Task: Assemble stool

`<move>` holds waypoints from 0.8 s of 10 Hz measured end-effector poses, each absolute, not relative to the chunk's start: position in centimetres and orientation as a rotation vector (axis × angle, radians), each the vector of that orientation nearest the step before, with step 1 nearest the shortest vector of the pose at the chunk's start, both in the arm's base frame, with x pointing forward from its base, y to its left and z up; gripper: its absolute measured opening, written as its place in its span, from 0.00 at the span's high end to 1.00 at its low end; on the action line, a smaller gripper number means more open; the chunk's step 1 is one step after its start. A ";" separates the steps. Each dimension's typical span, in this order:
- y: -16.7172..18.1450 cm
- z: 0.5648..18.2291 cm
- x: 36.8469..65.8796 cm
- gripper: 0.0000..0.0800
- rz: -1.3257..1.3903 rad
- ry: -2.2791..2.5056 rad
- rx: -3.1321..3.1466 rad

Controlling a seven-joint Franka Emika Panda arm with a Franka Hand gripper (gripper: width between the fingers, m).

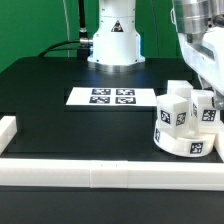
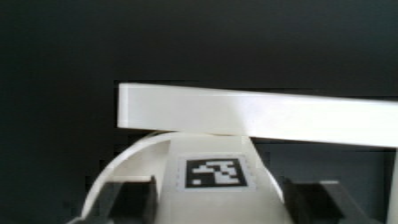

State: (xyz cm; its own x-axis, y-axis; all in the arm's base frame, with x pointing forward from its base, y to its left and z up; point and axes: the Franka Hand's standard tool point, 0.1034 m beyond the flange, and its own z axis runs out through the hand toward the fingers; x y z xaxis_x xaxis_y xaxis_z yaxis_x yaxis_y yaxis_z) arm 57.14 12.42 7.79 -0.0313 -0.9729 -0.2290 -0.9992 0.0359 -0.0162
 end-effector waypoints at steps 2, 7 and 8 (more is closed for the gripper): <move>12.3 7.8 57.3 0.57 0.238 2.227 -1.929; 12.4 7.9 57.4 0.25 0.244 2.234 -1.912; 12.4 8.0 57.4 0.25 0.240 2.222 -1.922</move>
Offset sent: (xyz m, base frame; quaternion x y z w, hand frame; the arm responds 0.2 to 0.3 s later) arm 0.0000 0.0000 0.0000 0.0000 0.0000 0.1938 0.9810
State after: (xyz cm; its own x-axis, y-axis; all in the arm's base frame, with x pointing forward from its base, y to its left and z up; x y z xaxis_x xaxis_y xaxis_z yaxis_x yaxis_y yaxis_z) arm 57.39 12.41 8.03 -0.1390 -0.9581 -0.2505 -0.9895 0.1446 -0.0042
